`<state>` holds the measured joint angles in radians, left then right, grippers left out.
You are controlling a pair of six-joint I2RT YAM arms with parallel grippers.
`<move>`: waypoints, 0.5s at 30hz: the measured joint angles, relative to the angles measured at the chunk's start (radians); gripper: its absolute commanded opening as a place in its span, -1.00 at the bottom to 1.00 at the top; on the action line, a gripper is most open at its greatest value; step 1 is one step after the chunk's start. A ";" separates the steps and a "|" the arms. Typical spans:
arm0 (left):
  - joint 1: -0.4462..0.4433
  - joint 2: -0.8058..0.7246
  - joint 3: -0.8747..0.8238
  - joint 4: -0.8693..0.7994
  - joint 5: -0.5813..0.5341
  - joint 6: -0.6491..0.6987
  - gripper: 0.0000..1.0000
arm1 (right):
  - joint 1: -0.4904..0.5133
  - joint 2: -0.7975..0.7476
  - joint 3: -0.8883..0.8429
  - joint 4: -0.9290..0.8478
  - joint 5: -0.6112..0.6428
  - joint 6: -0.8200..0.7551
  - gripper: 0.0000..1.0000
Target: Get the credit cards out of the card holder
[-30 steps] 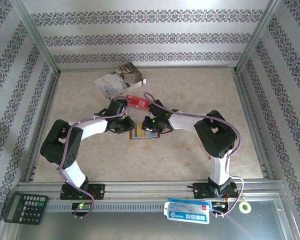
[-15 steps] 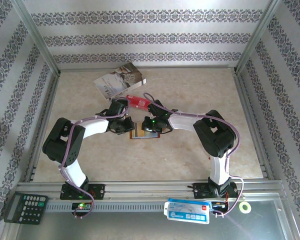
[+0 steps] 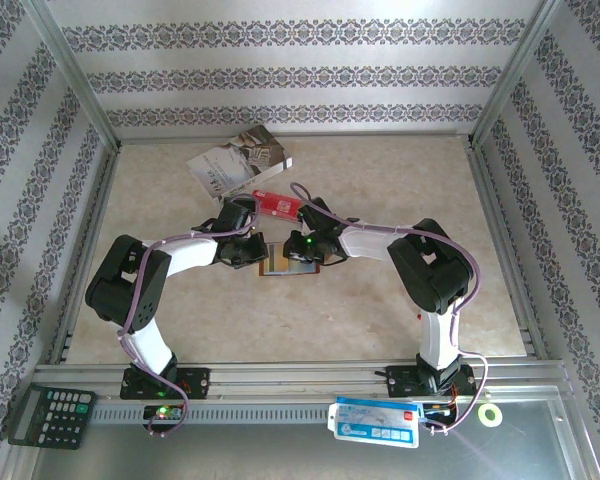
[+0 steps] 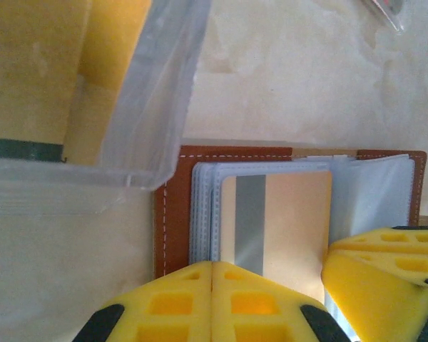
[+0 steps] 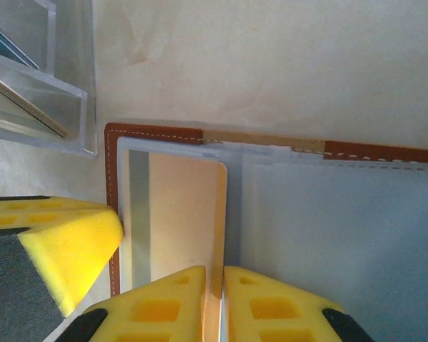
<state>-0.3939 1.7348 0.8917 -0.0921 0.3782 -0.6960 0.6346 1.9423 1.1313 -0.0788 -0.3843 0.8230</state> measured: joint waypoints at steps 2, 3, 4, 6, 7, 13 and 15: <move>0.000 0.000 0.000 0.000 0.000 0.000 -0.90 | -0.005 0.000 -0.006 0.014 -0.010 0.004 -0.71; 0.000 0.000 0.000 0.000 0.000 0.000 -0.90 | -0.005 0.000 -0.009 0.020 -0.014 0.006 -0.72; 0.000 0.000 0.000 0.000 0.000 0.000 -0.90 | -0.005 0.000 -0.011 0.025 -0.018 0.009 -0.73; 0.000 0.000 0.000 0.000 -0.003 0.000 -0.90 | -0.005 0.000 -0.011 0.031 -0.021 0.011 -0.76; 0.000 0.000 0.000 0.001 -0.006 0.000 -0.90 | -0.005 0.000 -0.013 0.034 -0.022 0.013 -0.77; 0.000 0.000 0.000 0.003 -0.006 0.004 -0.90 | -0.011 0.000 -0.032 0.061 -0.026 0.018 -0.91; 0.000 0.000 0.000 0.003 -0.007 0.004 -0.90 | -0.011 0.000 -0.034 0.067 -0.026 0.017 -0.93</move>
<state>-0.3939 1.7348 0.8917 -0.0895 0.3714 -0.6918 0.6235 1.9423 1.0973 -0.0120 -0.4107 0.8398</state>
